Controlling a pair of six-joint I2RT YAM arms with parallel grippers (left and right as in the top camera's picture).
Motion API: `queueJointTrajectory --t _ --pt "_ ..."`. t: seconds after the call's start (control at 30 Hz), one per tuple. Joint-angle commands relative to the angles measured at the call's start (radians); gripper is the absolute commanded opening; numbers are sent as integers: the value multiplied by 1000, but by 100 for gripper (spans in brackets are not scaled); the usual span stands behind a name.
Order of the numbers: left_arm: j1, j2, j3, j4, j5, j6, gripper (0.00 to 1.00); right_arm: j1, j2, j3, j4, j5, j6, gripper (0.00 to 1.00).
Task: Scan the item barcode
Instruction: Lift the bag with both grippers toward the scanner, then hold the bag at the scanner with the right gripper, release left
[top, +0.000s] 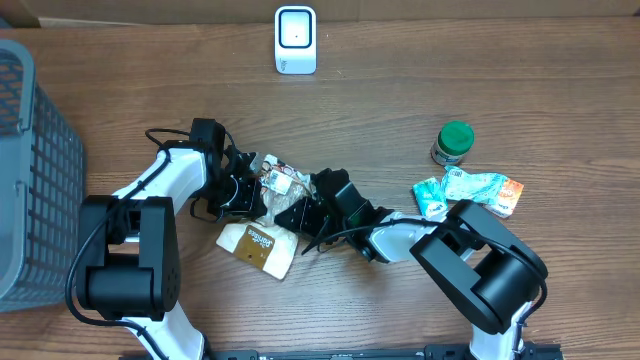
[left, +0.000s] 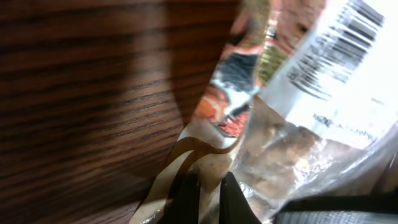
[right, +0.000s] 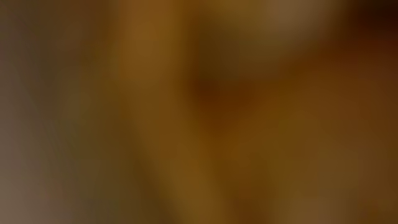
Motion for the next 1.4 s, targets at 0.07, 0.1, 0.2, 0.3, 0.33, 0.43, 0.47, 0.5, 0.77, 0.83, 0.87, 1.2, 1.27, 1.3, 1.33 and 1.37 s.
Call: queueJointTrajectory --t 0.07,0.1,0.2,0.3,0.33,0.43,0.47,0.5,0.77,0.83,0.87,1.2,1.27,1.3,1.33,1.37 --pt "10 29 48 -48 0 -8 4 -27 26 0 -14 -91 -40 7" --pt "14 29 74 -72 2 3 4 -43 26 0 -14 -117 -56 7" --pt "29 29 170 -150 1 20 4 -81 24 2 -13 -187 -113 6" --pt "47 29 286 -238 -2 26 4 -114 16 11 -14 -269 -176 4" --pt "55 29 325 -266 -2 26 4 -128 7 16 -14 -302 -208 4" --pt "82 29 419 -328 -3 26 7 -169 -26 38 -21 -433 -319 4" --pt "92 29 442 -341 -2 25 10 -188 -43 52 -41 -494 -354 4" --pt "102 29 461 -351 -2 25 13 -206 -60 68 -73 -544 -384 4" --pt "144 30 477 -357 -58 26 26 -265 -215 270 -533 -667 -668 4" --pt "144 30 477 -355 -94 26 41 -265 -244 345 -691 -650 -753 4" --pt "144 30 477 -353 -110 26 52 -264 -253 379 -756 -636 -777 4" --pt "146 30 477 -328 -168 27 100 -270 -279 848 -1344 -616 -1109 4" --pt "152 30 477 -307 -271 53 100 -270 -280 924 -1418 -616 -1160 4" --pt "158 30 477 -292 -330 56 100 -270 -280 954 -1446 -616 -1178 4" --pt "165 30 477 -276 -385 56 100 -270 -280 987 -1474 -616 -1193 4" --pt "171 30 477 -264 -420 56 100 -270 -280 1003 -1488 -617 -1205 4"
